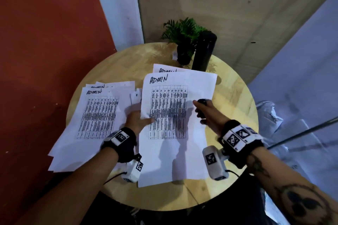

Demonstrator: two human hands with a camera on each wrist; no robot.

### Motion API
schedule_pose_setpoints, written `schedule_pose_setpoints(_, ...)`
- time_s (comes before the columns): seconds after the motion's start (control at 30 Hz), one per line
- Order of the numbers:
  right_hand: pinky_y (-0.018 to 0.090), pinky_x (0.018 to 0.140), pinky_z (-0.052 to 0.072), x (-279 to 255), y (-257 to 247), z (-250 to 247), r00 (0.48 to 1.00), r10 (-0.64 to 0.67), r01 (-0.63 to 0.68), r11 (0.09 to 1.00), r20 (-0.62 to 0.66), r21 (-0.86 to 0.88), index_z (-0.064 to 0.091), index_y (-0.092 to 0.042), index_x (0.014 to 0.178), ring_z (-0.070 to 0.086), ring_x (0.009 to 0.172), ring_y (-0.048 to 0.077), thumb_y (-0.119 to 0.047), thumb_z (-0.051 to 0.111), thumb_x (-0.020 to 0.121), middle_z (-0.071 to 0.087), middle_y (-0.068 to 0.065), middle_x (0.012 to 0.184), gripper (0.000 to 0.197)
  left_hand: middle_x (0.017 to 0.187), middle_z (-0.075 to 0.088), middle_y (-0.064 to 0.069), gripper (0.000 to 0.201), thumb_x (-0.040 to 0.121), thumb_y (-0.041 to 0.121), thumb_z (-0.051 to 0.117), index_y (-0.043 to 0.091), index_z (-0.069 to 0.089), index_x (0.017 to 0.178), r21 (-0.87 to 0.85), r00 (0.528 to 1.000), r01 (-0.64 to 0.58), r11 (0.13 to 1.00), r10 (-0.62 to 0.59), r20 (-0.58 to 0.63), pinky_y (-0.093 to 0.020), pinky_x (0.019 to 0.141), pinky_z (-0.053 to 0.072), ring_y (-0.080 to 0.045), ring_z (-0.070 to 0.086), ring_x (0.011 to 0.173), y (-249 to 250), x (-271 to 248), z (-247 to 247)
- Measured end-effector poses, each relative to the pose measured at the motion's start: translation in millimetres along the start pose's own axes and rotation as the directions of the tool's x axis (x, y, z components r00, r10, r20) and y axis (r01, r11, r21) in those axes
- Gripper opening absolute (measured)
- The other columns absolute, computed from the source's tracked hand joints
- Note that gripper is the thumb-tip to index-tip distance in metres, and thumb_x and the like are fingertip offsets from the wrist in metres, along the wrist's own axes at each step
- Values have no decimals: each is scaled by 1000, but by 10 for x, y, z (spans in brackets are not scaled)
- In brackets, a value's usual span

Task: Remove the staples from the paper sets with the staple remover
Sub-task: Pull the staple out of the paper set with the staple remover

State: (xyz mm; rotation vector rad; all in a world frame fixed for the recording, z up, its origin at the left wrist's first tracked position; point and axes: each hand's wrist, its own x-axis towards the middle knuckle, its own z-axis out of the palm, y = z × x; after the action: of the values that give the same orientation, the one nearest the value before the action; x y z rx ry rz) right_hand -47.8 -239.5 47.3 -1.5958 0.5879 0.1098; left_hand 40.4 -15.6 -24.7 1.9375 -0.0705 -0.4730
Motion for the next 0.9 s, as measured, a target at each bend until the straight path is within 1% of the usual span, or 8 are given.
schedule_pose_setpoints(0.07, 20, 59, 35, -38, -283, -93, 986, -162, 152, 967, -33, -207, 42, -14, 106, 42, 72, 14, -25, 58, 91, 44, 3, 90, 24, 52, 62, 10, 21, 77, -3, 72, 9, 58, 65, -41, 999, -21, 999, 20, -26, -17, 61, 46, 1, 56, 54, 131, -65, -19)
schedule_pose_setpoints(0.13, 20, 80, 39, -101, -560, -183, 920, -393, 341, 791, 6, -509, 47, -7, 118, 46, 95, 20, -20, 67, 85, 39, 10, 114, 41, 32, 47, 14, 45, 78, -2, 72, 13, 44, 46, -58, 998, -42, 997, 39, -50, -7, 46, 35, 7, 44, 35, 222, -109, -45)
schedule_pose_setpoints(0.2, 29, 95, 41, -198, -851, -225, 844, -524, 436, 552, 111, -711, 52, -8, 118, 51, 109, 27, -19, 74, 77, 25, 13, 138, 47, 32, 46, 14, 49, 77, -1, 73, 3, 40, 41, -89, 995, -72, 993, 65, -80, -7, 47, 35, 8, 43, 35, 290, -125, -99)
schedule_pose_setpoints(0.3, 36, 91, 45, -274, -1185, -252, 860, -474, 392, 372, 191, -841, 58, -13, 116, 50, 118, 31, -20, 77, 72, 6, 12, 153, 48, 42, 56, 11, 28, 76, -2, 73, 11, 56, 57, -160, 990, -115, 980, 100, -98, -18, 58, 43, -1, 52, 47, 384, -186, -181)
schedule_pose_setpoints(0.43, 26, 87, 35, -271, -1469, -277, 873, -413, 408, 329, 259, -851, 60, -7, 113, 38, 123, 28, -21, 78, 72, 39, 17, 127, 46, 32, 47, 11, 36, 77, -8, 67, 10, 48, 53, -211, 980, -189, 959, 173, -94, -8, 49, 39, 5, 44, 33, 641, -367, -251)
schedule_pose_setpoints(0.7, 35, 99, 41, -602, -1824, -411, 830, -489, 520, 500, 270, -692, 65, -5, 105, 48, 108, 26, -14, 82, 68, 41, 9, 108, 41, 42, 44, 6, 44, 73, 9, 77, 20, 47, 43, -163, 968, -249, 955, 238, -81, -21, 55, 33, -9, 38, 39, 924, -425, -533)
schedule_pose_setpoints(0.77, 29, 98, 41, -749, -1932, -447, 811, -502, 555, 499, 300, -665, 64, -7, 106, 48, 106, 23, -12, 82, 67, 40, 6, 109, 43, 69, 61, -2, 17, 69, 15, 80, 18, 63, 72, -106, 961, -272, 956, 264, -84, -31, 73, 46, -15, 56, 63, 1071, -455, -632)
schedule_pose_setpoints(0.9, 8, 88, 40, -1050, -2125, -492, 758, -535, 633, 464, 374, -619, 64, -5, 108, 49, 101, 16, -8, 81, 66, 41, 4, 108, 46, 142, 44, -7, 105, 58, 41, 83, 18, 29, 145, 56, 844, -458, 887, 454, -284, -39, 110, 32, -23, 39, 132, 1559, -572, -837)
